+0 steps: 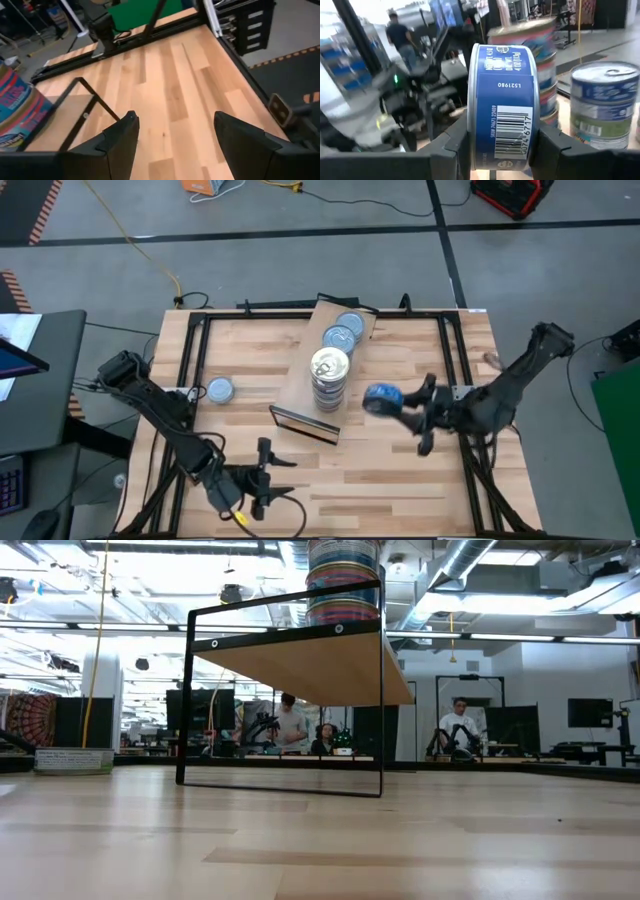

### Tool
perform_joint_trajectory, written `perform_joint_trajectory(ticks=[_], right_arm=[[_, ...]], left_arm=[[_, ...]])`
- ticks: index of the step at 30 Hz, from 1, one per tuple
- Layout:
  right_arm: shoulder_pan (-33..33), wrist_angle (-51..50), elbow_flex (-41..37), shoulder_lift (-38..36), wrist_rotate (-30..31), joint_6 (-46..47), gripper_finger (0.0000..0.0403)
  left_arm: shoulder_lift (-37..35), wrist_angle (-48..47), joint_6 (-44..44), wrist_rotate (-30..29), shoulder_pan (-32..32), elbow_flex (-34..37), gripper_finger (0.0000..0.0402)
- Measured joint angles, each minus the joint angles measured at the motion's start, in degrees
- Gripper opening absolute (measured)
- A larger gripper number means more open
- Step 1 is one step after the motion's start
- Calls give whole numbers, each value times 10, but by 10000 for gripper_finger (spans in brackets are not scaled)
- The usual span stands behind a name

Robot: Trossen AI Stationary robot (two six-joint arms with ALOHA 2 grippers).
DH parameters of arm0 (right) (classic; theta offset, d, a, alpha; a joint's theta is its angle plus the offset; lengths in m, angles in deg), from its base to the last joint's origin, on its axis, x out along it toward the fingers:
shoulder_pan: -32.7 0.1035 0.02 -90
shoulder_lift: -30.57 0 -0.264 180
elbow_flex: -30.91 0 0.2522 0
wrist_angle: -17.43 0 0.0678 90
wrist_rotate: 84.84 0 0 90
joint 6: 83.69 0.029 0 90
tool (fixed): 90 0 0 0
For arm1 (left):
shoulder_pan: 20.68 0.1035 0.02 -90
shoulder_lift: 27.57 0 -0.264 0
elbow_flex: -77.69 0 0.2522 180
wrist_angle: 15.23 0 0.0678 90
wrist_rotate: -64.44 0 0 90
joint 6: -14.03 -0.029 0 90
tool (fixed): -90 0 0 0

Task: Stack canned seafood by type on shelf
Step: Stack the blue tuna can on top of the blue tuna can on the shelf

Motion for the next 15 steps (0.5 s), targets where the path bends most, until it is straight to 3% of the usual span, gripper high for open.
perform_joint_trajectory(ticks=[6, 11, 15], right_arm=[[-88, -70, 0, -85, -86, 65, 171], [-225, -106, 3, -117, -221, 123, 170], [-350, -152, 29, -98, -350, 180, 170]], left_arm=[[0, -10, 5, -6, -19, 0, 249], [0, -19, -1, -22, -22, 0, 249], [0, -26, 0, -23, -21, 0, 249]])
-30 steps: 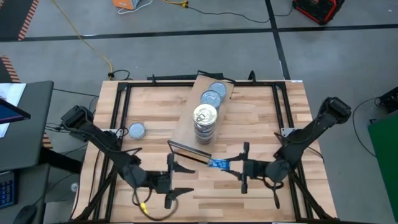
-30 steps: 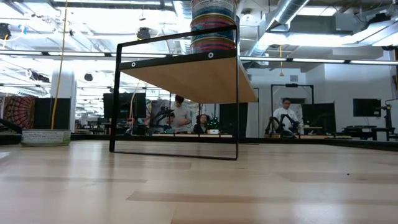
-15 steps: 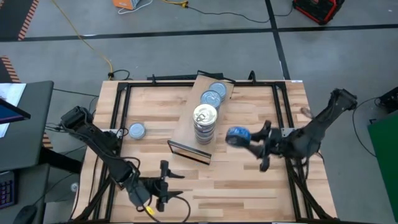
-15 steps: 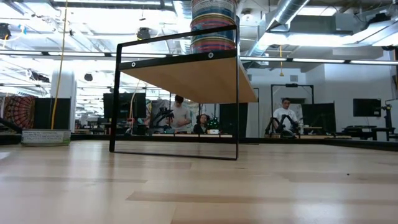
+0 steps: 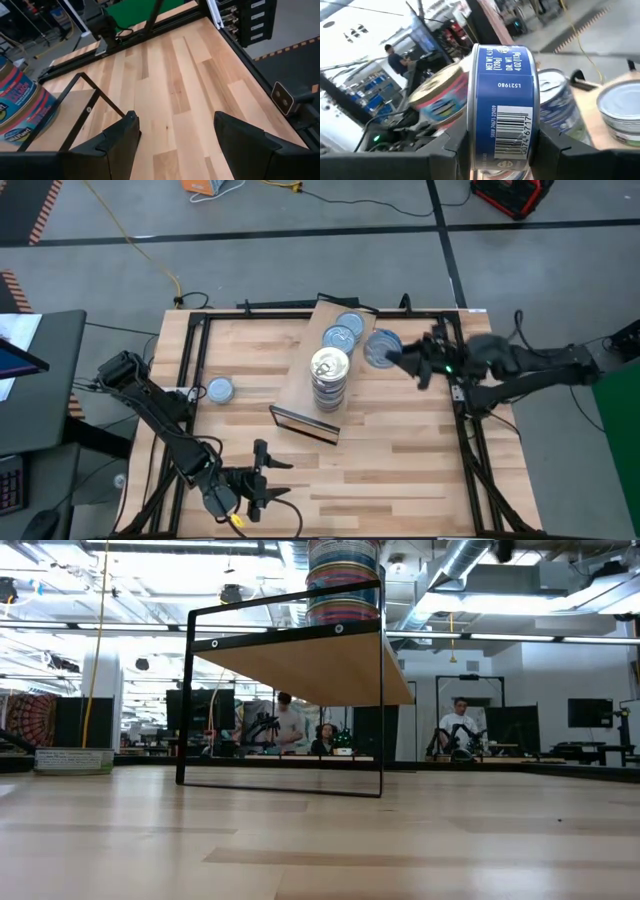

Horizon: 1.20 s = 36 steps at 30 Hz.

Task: Stack canned seafood by type on shelf
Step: Stack the blue tuna can on top of the blue tuna can on the shelf

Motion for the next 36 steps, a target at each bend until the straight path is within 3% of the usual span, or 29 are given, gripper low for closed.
perform_joint_trajectory(ticks=[5, 12, 21, 36], right_arm=[[-126, -5, 53, 59, -183, 27, 170], [-208, -30, 137, 156, -310, 46, 170], [-243, -120, 227, 245, -355, 39, 172], [-285, -139, 239, 279, -397, 39, 173]], left_arm=[[0, 1, 5, 0, 0, 0, 249], [0, -9, 20, 1, 0, 0, 249], [0, -22, 38, 13, -3, 0, 249], [0, -34, 59, 19, -3, 0, 249]])
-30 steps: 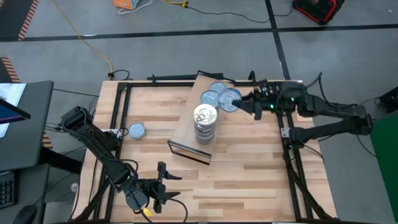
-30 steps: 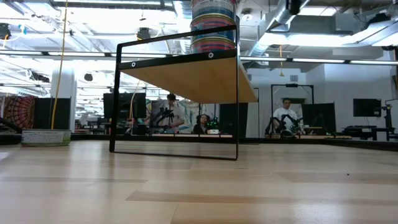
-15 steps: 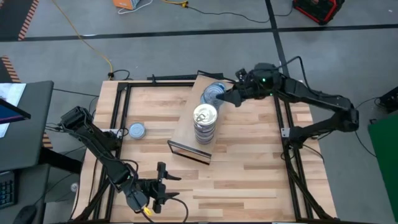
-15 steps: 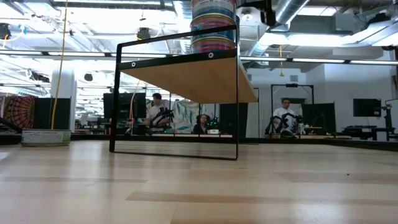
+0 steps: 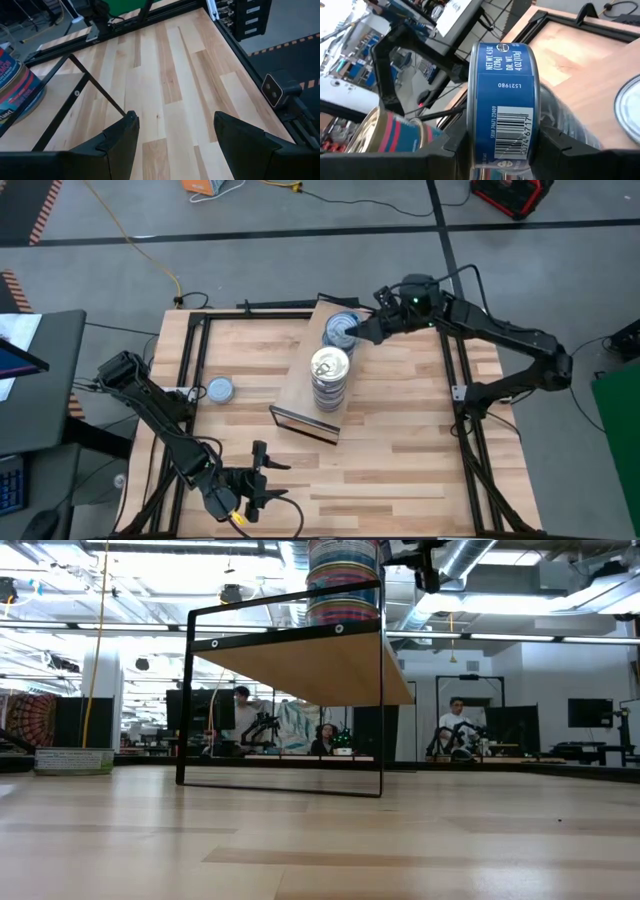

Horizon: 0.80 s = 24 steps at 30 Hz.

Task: Stack canned seafood by type on shelf
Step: Stack the blue tuna can on top of the blue tuna can on the shelf

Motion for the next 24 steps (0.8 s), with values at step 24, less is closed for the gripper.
perform_joint_trajectory(ticks=[24], right_arm=[[7, -48, 0, 2, -27, -11, 265]], left_arm=[[0, 0, 0, 1, 0, 0, 249]])
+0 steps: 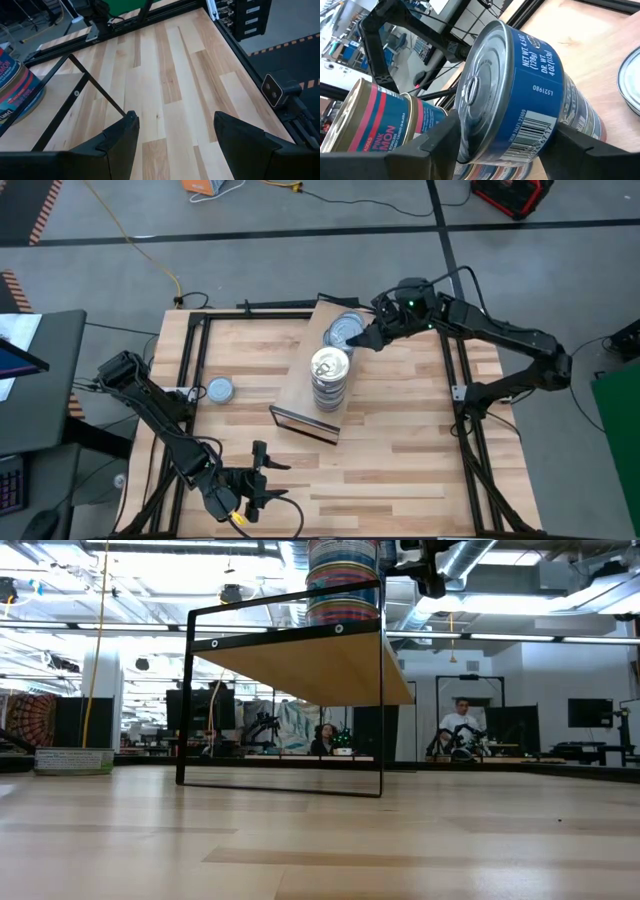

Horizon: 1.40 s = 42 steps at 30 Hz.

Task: Stack canned seafood by type on shelf
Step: Stack the blue tuna can on top of the blue tuna can on the shelf

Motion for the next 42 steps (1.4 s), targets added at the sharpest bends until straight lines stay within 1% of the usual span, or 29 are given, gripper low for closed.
perform_joint_trajectory(ticks=[8, 16, 25, 34, 37, 42], right_arm=[[10, -15, 28, 0, -1, -4, 265], [14, -37, 28, 0, 14, -4, 265], [4, -61, 28, 0, 32, 12, 265], [7, -62, 28, 0, 31, 15, 265], [7, -61, 28, 0, 16, 16, 265], [7, -61, 28, 0, 11, 17, 265]], left_arm=[[0, 0, 0, 0, 0, 0, 249], [0, 0, 0, 0, 0, 0, 249], [0, 0, 0, 0, 1, 0, 249], [0, 0, 7, 9, 1, 0, 249], [0, 0, 7, 9, 1, 0, 249], [0, 0, 6, 9, 1, 0, 249]])
